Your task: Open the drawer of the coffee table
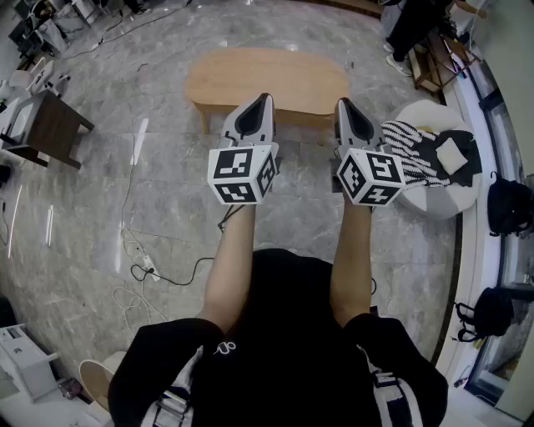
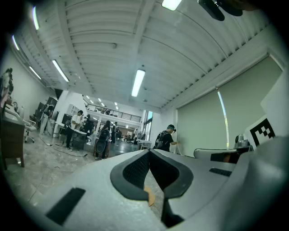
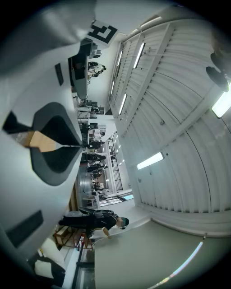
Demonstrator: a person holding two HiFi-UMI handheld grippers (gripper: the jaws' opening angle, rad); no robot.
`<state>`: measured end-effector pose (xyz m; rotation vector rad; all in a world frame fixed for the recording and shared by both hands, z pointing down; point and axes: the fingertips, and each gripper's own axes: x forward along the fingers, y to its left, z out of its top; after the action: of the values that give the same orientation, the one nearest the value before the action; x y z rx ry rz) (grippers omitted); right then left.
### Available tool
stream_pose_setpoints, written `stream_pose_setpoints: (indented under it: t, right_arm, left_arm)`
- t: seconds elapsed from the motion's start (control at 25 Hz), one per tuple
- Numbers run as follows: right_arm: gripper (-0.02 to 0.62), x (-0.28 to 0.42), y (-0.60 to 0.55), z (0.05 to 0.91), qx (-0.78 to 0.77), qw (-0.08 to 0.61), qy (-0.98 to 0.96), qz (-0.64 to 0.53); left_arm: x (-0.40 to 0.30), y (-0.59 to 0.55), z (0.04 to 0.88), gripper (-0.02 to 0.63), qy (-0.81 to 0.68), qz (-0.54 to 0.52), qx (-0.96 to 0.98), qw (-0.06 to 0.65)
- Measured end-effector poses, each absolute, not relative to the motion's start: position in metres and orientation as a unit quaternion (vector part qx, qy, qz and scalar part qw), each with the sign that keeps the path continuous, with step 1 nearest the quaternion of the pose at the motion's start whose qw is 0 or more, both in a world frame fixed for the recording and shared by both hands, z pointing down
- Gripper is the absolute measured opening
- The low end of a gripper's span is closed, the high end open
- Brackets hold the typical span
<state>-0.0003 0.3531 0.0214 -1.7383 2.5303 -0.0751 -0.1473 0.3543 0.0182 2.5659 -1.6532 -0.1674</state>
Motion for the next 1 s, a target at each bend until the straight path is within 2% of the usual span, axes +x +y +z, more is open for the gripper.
stream_pose_setpoints:
  t: [0.24,0.52,1.0]
  right_arm:
    - [0.014,-0.004,0.352,0.028,-0.567,0.035,0.822,-0.022]
    - [0.014,0.022,0.353,0.007,-0.598,0.103,0.794,-0.031]
    - [0.014,0.007,0.346,0.027,-0.605,0.088,0.790,-0.044]
  left_arm:
    - [-0.157,0.349,0.023,0.009,-0.540,-0.058,0.839,0.041]
    - [-0.176,0.344,0.031,0.009,-0.544,-0.055,0.836,0.053]
    - [-0.197,0.328,0.059,0.009,-0.530,-0.052,0.842,0.084]
